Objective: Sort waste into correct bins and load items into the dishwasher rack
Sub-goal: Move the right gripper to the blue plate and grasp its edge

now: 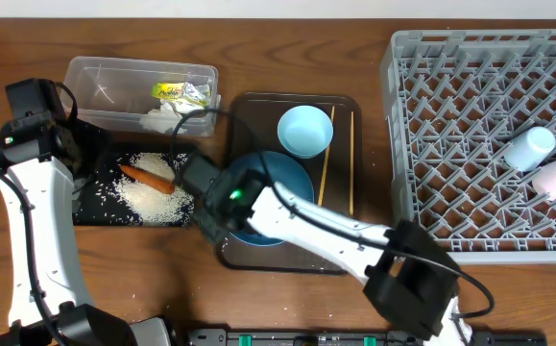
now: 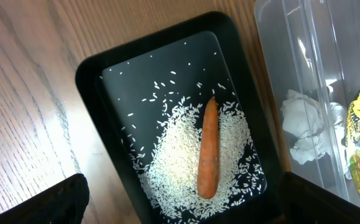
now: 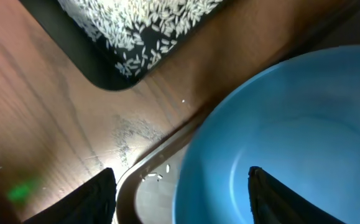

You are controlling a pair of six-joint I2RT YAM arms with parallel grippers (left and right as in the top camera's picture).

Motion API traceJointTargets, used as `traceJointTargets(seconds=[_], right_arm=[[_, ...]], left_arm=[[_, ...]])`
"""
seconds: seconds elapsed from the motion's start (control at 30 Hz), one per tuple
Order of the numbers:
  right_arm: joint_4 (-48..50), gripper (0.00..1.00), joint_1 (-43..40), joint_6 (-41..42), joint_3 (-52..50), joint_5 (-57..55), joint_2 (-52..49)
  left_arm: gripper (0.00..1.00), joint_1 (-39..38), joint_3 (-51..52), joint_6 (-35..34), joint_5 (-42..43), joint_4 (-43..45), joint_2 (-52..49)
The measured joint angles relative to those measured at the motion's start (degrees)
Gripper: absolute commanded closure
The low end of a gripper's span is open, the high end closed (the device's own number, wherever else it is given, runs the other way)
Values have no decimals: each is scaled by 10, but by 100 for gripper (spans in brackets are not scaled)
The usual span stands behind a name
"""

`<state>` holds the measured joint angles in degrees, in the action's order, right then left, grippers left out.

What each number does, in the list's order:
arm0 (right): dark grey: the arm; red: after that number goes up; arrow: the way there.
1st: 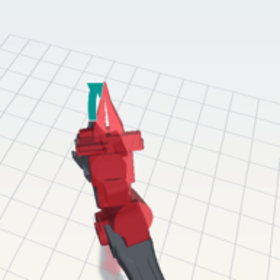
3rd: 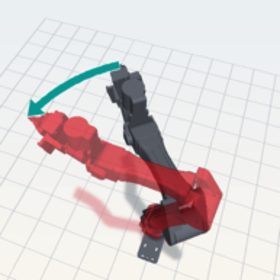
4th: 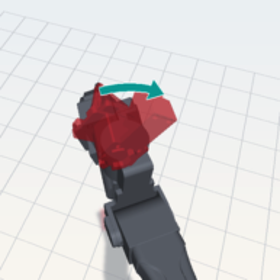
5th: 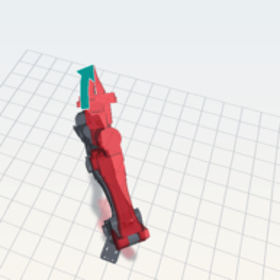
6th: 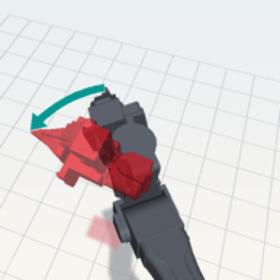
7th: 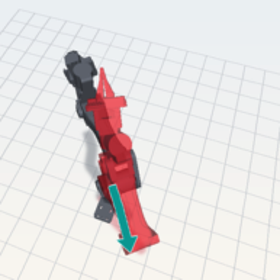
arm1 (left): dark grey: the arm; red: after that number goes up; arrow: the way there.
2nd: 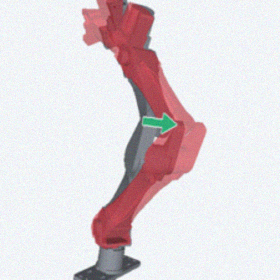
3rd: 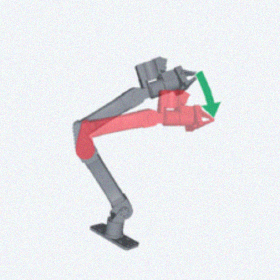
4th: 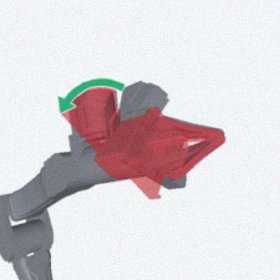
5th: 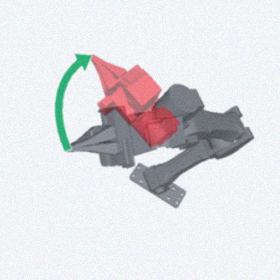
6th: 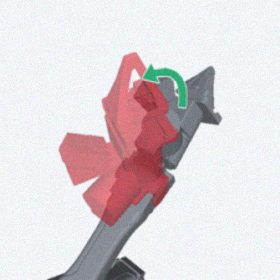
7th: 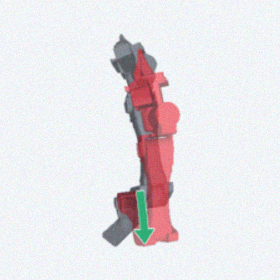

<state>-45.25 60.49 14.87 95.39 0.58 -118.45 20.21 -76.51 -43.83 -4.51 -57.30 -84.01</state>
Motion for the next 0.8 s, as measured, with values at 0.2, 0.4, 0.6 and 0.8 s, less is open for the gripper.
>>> traceJointTargets(seconds=[0.2,0.4,0.6,0.8], right_arm=[[-3,46,17,9,0,-37,-16],[-12,50,19,21,0,-51,-47],[-16,55,19,32,-5,-54,-50],[-17,74,19,41,-15,-56,-50]], left_arm=[[2,0,0,0,0,0,0],[2,0,0,0,0,0,0],[2,0,0,0,0,0,0],[2,0,0,0,0,0,0]])
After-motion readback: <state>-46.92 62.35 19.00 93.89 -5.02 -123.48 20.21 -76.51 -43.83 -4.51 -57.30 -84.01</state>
